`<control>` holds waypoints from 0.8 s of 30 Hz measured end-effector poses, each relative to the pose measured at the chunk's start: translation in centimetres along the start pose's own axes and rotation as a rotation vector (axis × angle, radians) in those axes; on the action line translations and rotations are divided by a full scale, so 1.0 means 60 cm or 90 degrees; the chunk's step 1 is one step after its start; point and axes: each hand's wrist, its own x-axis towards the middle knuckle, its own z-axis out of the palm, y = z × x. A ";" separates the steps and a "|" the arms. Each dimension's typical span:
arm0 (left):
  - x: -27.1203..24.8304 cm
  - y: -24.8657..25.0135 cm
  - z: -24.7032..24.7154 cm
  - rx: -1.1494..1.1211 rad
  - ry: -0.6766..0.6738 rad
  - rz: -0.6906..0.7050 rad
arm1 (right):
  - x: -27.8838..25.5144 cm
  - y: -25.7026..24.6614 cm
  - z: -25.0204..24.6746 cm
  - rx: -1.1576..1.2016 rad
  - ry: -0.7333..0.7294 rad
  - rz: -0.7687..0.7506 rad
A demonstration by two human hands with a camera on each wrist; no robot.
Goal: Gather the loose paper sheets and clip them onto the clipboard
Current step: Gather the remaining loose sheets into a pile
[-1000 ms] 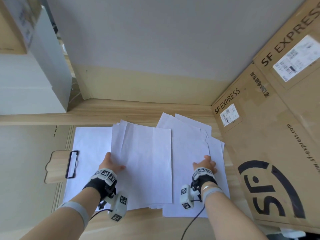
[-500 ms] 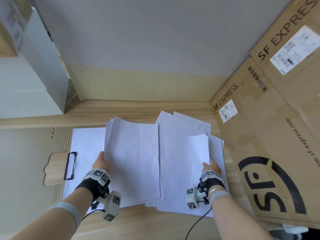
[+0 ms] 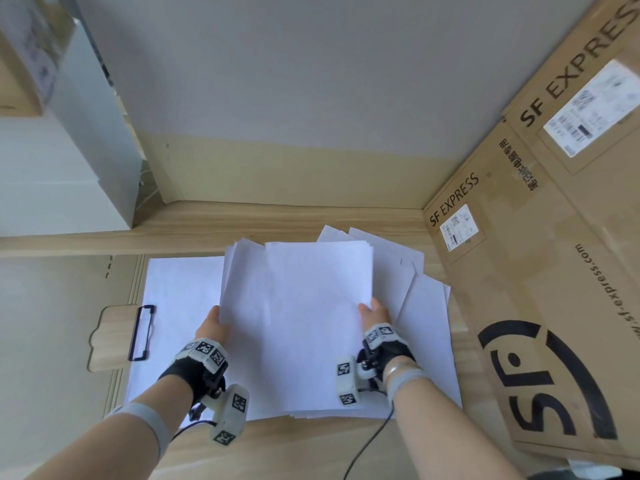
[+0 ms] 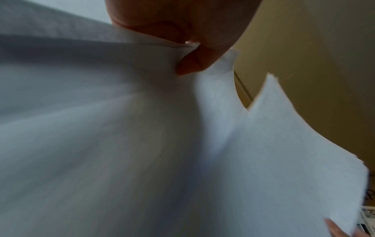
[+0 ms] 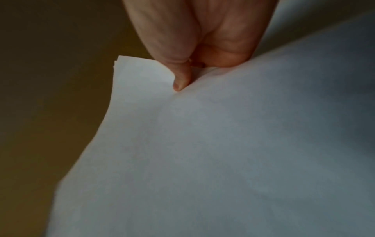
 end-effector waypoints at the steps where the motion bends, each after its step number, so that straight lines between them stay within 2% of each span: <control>1: -0.001 0.001 0.002 -0.008 -0.001 -0.004 | -0.008 -0.010 0.022 0.001 -0.013 -0.009; 5: -0.005 0.004 0.005 -0.056 0.001 -0.014 | -0.025 -0.034 0.085 -0.005 -0.062 -0.027; 7: -0.004 0.002 0.005 -0.033 -0.012 0.003 | -0.023 -0.036 0.098 -0.013 -0.074 -0.030; 8: -0.002 0.000 0.004 -0.014 -0.009 0.012 | -0.021 -0.035 0.096 -0.022 -0.056 -0.030; 10: 0.000 -0.003 0.003 -0.008 0.009 0.011 | -0.011 -0.024 0.076 -0.048 0.040 0.009; 12: 0.002 -0.005 0.001 -0.019 0.022 0.016 | -0.008 -0.006 0.037 -0.112 0.148 0.110; 14: 0.003 -0.004 0.001 -0.026 0.025 0.025 | -0.007 0.011 -0.001 -0.121 0.188 0.195; 16: 0.003 -0.003 0.001 -0.028 0.027 0.028 | -0.003 0.025 -0.025 -0.084 0.162 0.237; 19: 0.004 -0.003 0.002 -0.019 0.030 0.030 | 0.004 0.036 -0.037 -0.051 0.102 0.232; 24: 0.007 -0.003 0.003 -0.008 0.035 0.031 | 0.004 0.043 -0.051 -0.050 0.114 0.213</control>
